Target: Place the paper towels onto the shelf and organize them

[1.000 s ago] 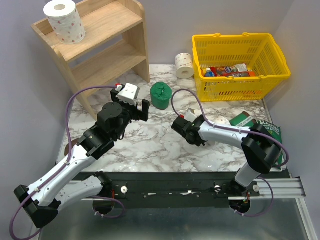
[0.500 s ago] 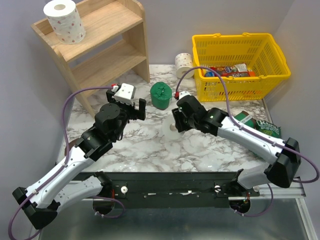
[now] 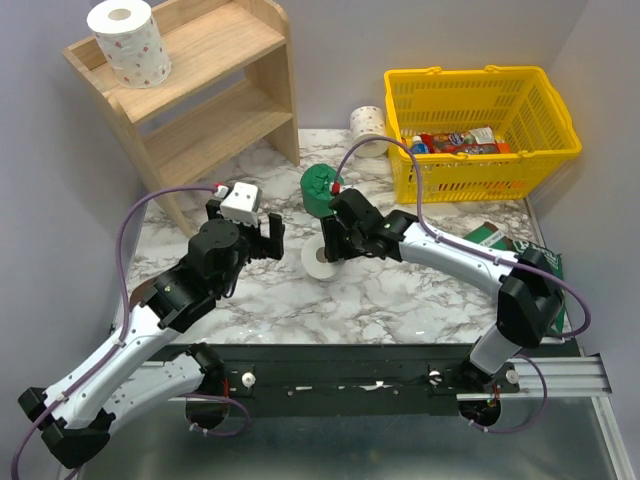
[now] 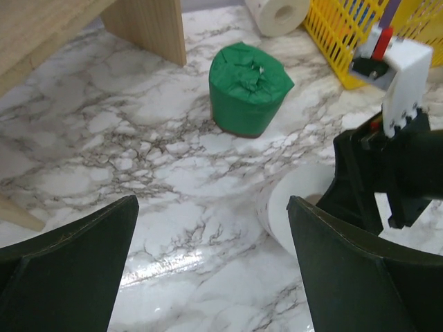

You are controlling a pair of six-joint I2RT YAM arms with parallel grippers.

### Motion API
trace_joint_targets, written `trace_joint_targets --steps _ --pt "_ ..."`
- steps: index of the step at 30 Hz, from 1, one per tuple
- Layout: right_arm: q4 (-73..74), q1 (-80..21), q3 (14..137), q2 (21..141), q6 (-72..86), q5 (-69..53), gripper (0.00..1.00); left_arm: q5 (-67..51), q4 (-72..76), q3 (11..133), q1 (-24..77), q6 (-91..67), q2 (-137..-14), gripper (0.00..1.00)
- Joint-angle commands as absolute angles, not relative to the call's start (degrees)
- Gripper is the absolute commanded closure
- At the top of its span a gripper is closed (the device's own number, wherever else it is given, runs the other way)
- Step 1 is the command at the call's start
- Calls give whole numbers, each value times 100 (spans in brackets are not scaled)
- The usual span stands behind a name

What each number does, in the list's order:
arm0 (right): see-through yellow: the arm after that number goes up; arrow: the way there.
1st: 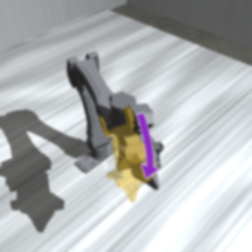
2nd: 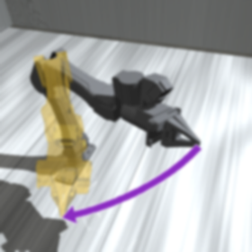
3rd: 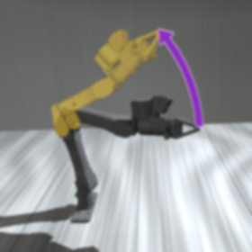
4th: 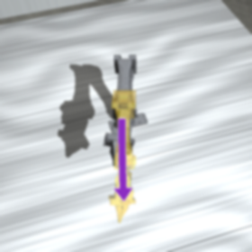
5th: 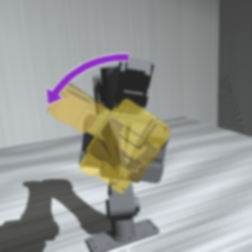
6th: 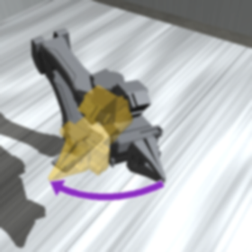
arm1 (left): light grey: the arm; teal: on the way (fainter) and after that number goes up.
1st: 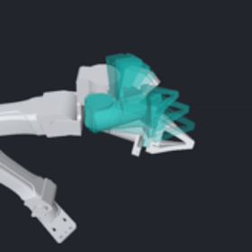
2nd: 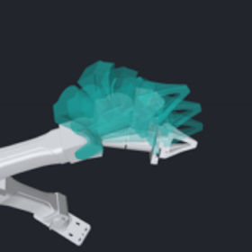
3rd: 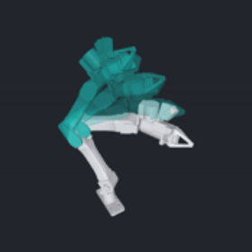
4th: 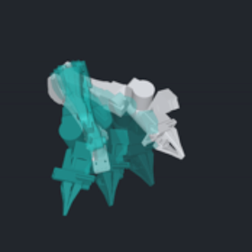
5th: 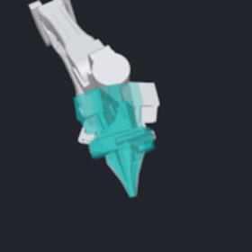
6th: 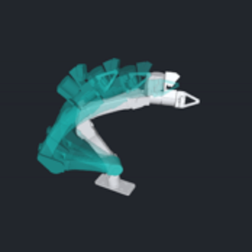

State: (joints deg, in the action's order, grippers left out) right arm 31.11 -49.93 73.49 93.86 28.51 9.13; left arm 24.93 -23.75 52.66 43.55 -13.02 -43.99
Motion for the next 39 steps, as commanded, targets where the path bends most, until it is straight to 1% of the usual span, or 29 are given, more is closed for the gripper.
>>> trace_joint_targets --steps 1,2,5,7,9,12,17,22,26,29,32,39 --pt "2795 -5001 7690 9265 3006 1098 28 2129 -2856 5256 4377 -1582 -4605 1" --pt "2804 -5001 7690 9185 2988 1160 21 1988 -2917 5308 4377 -1521 -4771 1" --pt "2830 -5001 7629 8739 2752 1292 13 1846 -3224 5729 4377 -1337 -5342 1" --pt "2883 -5001 7506 8422 2602 1441 11 1758 -3331 6001 4377 -1134 -5719 1" --pt "2918 -5001 7217 7903 2453 1633 0 1574 -3419 6178 4394 -1011 -5940 2" --pt "2927 -5001 6700 7140 2181 1853 0 1346 -3489 6529 4473 -958 -6362 3" --pt "2988 -5001 5960 5943 1987 2100 0 959 -3577 7101 4754 -1291 -7162 4" --pt "2980 -5001 5450 4898 1820 2214 0 1046 -3788 7531 5062 -1564 -7909 6" --pt "2918 -5001 5213 4466 1714 2478 0 1028 -4033 7874 5220 -1793 -8585 9" --pt "2874 -5001 5124 4211 1609 2557 0 1238 -4104 8059 5370 -1933 -8850 10" --pt "2874 -5001 5072 4070 1521 2575 0 1344 -4105 8103 5379 -2030 -9017 10" --pt "2848 -5001 4922 3911 1512 2637 0 1266 -3938 8016 5396 -2074 -9237 16"
